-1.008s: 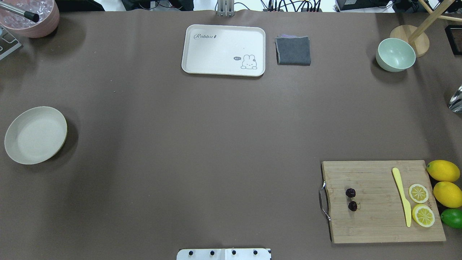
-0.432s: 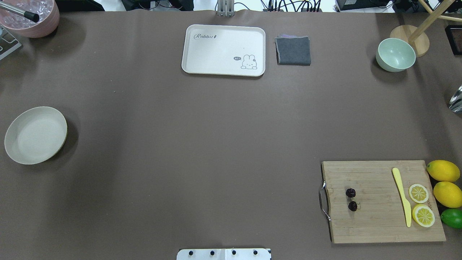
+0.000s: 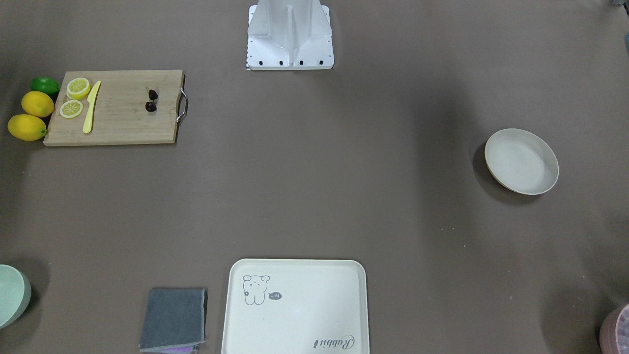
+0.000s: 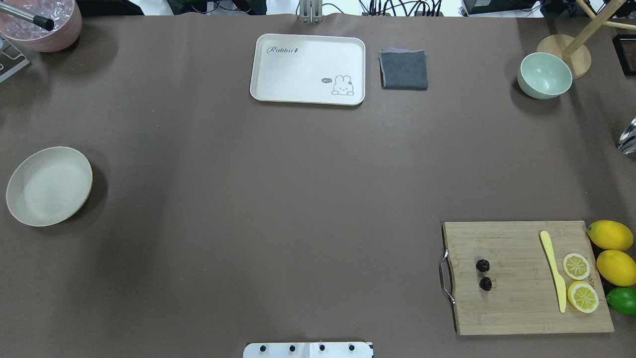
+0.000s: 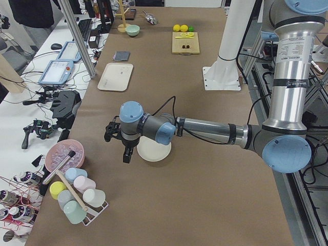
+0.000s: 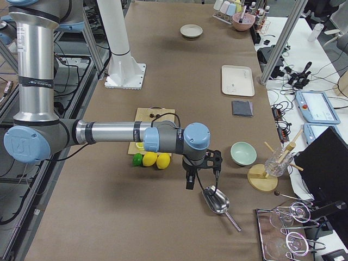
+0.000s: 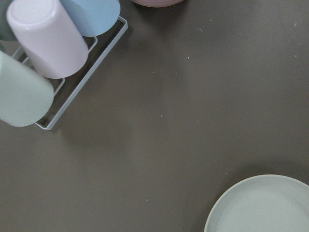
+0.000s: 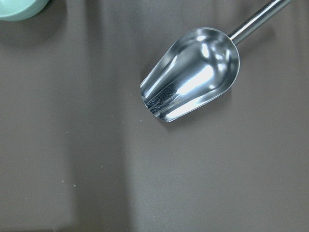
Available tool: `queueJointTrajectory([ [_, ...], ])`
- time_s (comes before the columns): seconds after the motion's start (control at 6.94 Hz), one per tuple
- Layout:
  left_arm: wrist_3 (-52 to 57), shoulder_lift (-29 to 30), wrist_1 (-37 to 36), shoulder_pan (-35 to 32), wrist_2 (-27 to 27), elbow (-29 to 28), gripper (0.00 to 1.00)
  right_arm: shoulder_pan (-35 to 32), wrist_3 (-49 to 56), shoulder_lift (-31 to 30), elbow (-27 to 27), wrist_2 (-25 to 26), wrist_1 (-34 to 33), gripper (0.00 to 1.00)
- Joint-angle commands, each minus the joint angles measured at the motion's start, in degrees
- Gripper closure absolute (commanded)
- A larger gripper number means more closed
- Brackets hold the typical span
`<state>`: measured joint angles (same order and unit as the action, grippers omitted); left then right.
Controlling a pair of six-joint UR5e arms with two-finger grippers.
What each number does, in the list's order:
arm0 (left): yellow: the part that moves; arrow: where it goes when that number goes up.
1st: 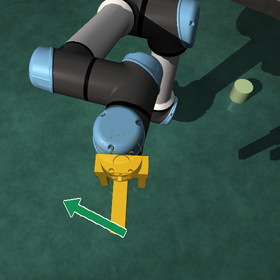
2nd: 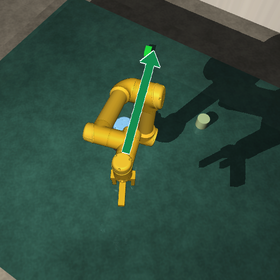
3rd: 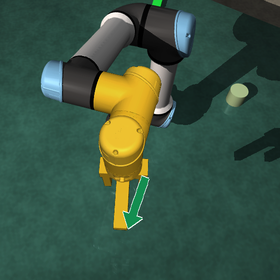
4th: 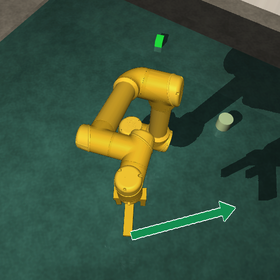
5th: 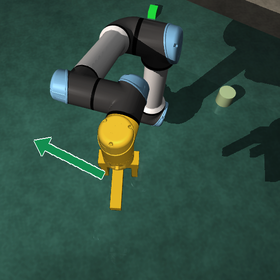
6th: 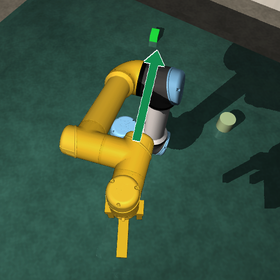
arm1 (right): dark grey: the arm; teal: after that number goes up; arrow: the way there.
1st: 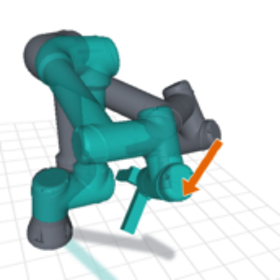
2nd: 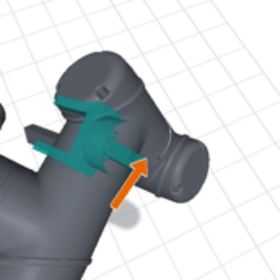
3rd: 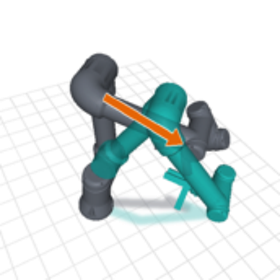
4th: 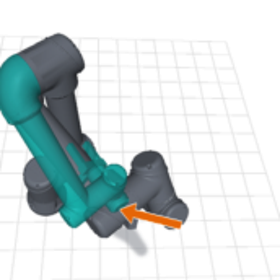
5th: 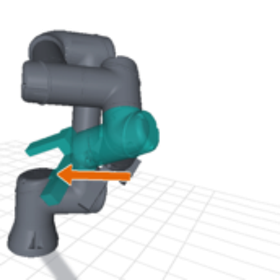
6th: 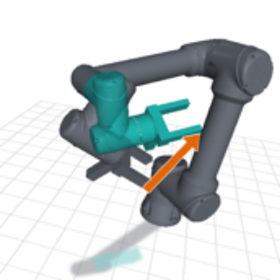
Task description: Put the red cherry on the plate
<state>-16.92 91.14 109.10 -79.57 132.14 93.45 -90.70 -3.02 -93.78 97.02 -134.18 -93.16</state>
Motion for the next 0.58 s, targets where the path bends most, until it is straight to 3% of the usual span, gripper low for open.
queueJointTrajectory([
  [0.0,-5.0,-2.2,13.2,6.3,0.2,-5.3,0.02,0.0,0.0,0.0,0.0,0.1,0.0,0.00],
  [0.29,-12.1,-2.4,29.2,13.9,0.1,-15.7,0.02,0.0,-0.1,-0.3,0.0,0.1,0.0,0.00],
  [0.43,-13.8,-2.4,31.6,15.5,0.0,-16.8,0.02,0.0,-0.1,-0.2,0.1,0.1,0.0,0.00],
])
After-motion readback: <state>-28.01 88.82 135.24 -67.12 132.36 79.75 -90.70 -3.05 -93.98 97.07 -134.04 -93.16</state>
